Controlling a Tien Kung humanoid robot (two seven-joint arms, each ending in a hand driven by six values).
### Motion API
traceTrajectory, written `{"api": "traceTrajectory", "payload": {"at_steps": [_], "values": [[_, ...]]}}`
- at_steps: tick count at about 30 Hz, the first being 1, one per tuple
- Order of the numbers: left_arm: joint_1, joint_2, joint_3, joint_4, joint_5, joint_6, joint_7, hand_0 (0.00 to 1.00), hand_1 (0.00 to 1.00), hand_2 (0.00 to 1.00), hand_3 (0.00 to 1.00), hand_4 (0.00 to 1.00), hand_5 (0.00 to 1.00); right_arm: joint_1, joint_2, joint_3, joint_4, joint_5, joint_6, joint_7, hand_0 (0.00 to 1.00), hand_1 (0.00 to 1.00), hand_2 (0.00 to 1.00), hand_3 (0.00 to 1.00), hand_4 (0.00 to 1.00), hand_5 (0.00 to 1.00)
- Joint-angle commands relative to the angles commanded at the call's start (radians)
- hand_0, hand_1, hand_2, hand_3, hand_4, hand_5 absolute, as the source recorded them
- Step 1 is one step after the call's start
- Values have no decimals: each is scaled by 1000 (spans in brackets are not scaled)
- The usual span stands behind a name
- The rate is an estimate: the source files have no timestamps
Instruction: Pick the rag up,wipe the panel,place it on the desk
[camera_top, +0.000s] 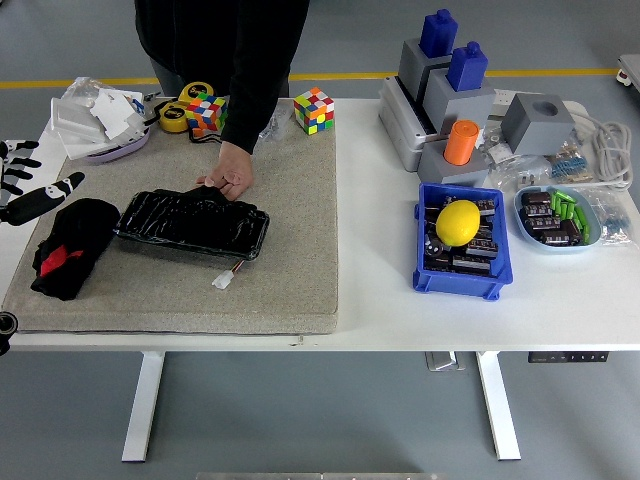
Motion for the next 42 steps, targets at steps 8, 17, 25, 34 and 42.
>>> {"api": "traceTrajectory", "payload": {"at_steps": [8, 17, 25, 34, 42], "values": [[-11, -8, 33, 37, 11, 21, -27, 403, 589, 666, 756, 984, 545, 0, -2, 0, 1, -1, 1, 0, 725, 658, 679, 617, 998, 584], [-25, -23, 91, 104, -32, 26, -70, 397, 583, 664, 751, 966, 515, 1, -2, -1, 0, -2, 0, 1, 724, 658, 679, 618, 998, 584], [-30, -27, 124, 160, -29, 16, -62, 398, 581, 661, 751, 963, 506, -1, -4, -1, 0, -1, 2, 0, 724, 657, 679, 619, 998, 585], [-47, -32, 167, 201, -17, -9, -13, 398, 590, 669, 754, 963, 487, 0, -6, -2, 7, -8, 1, 4, 724, 657, 679, 621, 998, 587], [-50, -37, 183, 215, -8, -30, 23, 398, 594, 674, 757, 962, 483, 0, -9, -4, 11, -13, 0, 5, 724, 657, 679, 621, 998, 589]]}}
